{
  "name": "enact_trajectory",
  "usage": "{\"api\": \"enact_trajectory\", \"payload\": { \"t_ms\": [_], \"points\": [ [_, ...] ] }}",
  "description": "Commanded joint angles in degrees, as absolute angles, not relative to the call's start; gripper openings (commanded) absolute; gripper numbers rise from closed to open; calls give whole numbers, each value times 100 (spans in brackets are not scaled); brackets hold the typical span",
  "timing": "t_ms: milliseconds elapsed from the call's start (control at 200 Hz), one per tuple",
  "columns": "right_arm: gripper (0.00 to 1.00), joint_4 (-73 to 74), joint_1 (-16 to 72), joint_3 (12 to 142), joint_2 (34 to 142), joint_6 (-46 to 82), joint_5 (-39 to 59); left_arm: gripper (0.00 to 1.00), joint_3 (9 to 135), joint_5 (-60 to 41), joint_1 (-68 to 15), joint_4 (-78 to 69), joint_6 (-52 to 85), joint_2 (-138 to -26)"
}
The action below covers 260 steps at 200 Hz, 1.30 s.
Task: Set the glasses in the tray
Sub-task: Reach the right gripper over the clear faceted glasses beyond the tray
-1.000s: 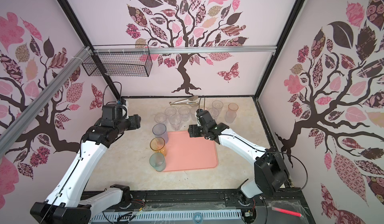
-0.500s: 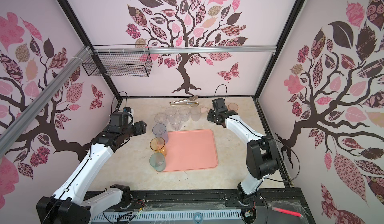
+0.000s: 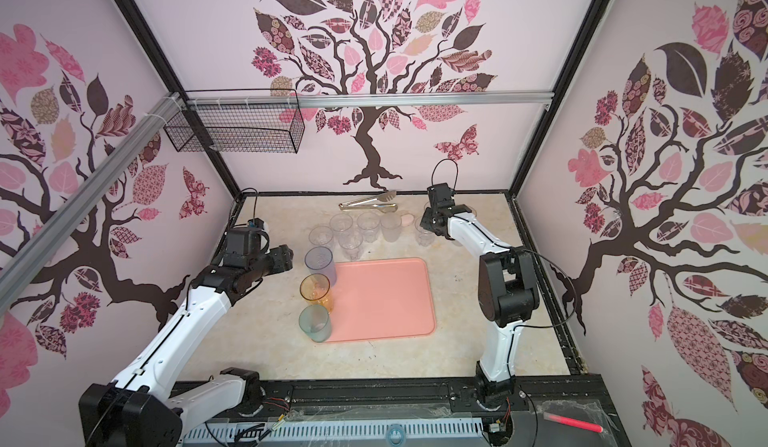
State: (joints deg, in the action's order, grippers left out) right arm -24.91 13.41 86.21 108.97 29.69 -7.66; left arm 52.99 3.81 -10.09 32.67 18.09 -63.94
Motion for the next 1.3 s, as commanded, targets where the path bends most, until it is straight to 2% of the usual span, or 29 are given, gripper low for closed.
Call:
{"api": "enact_trajectory", "payload": {
  "t_ms": [0, 575, 945, 1295],
  "points": [
    [27, -2768, 1331, 8801, 11085, 2933, -961, 73, 5133, 370, -988, 3155, 1768, -6357],
    [25, -2997, 1266, 9156, 11566, 2734, -1134, 73, 5073, 180, -986, 3021, 1740, -6415],
    [12, -2862, 1259, 9023, 11620, 2677, -1144, 73, 4983, 200, -990, 2954, 1790, -6425],
    [0, -3086, 1268, 8762, 10877, 2646, -1183, 72, 4975, 274, -989, 2847, 1811, -6525]
  ]
}}
